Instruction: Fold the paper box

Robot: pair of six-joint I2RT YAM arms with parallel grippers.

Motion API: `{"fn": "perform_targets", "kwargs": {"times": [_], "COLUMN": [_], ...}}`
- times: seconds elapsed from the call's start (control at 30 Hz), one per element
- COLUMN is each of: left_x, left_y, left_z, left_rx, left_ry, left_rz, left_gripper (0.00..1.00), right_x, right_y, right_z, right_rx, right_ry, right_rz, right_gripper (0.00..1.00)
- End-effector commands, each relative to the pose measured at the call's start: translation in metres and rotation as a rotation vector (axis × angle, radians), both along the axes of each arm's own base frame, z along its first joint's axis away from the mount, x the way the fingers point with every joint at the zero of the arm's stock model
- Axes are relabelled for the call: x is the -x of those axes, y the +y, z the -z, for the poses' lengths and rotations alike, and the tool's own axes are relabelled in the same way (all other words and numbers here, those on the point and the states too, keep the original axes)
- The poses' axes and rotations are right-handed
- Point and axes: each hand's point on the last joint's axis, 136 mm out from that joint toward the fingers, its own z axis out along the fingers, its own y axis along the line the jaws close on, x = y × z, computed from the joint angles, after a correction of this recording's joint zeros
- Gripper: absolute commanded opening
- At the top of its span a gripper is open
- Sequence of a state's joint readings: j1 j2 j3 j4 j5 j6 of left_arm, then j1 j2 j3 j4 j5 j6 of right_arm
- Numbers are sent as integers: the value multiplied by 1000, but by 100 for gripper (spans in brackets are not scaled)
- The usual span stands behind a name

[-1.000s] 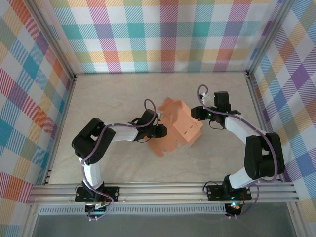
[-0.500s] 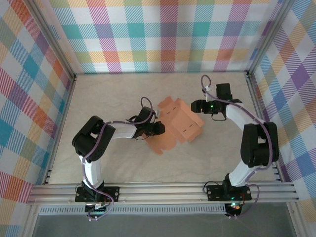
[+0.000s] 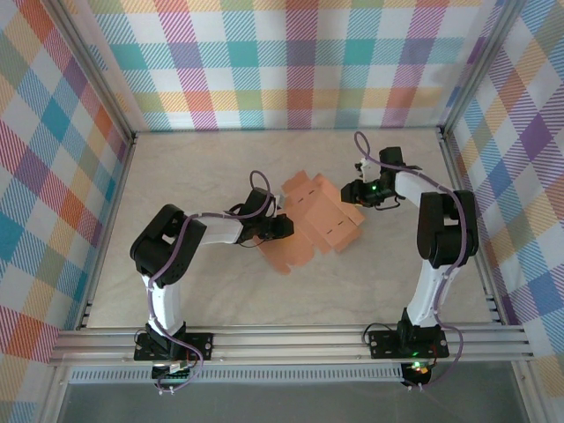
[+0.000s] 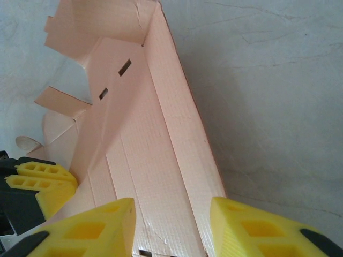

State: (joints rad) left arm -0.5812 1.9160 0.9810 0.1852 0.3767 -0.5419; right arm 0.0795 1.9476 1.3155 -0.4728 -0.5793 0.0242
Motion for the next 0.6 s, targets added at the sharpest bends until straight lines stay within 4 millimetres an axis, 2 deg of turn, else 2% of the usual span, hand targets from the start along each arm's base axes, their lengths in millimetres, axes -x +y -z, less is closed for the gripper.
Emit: {"fn": "perform_targets", "kwargs": {"times": [0.0, 0.1, 0.2, 0.27, 0.4, 0.57], "left_x": [10, 10, 11, 10, 11, 11], "left_y": [14, 14, 14, 12, 12, 12], "left_z": [28, 28, 28, 28, 27, 28], "left_rx": [-70, -70, -69, -64, -61, -61], "left_ry": [79, 81, 83, 84, 83, 85], "left_rz": [-4, -6, -5, -1, 3, 5], "left_gripper": [14, 14, 14, 14, 14, 14], "right_x": [-2, -9, -15, -17, -15, -15], "right_y": [3, -4, -11, -16, -11, -5], "right_z": [-4, -8, -15, -12, -4, -2], "right_rx": [-27, -11, -11, -7, -34, -76], "right_ry": [-5, -45, -86, -77, -27, -5], "right_rz": [-26, 10, 51, 66, 46, 25], "right_gripper": [40, 50, 52, 49, 44, 38]}}
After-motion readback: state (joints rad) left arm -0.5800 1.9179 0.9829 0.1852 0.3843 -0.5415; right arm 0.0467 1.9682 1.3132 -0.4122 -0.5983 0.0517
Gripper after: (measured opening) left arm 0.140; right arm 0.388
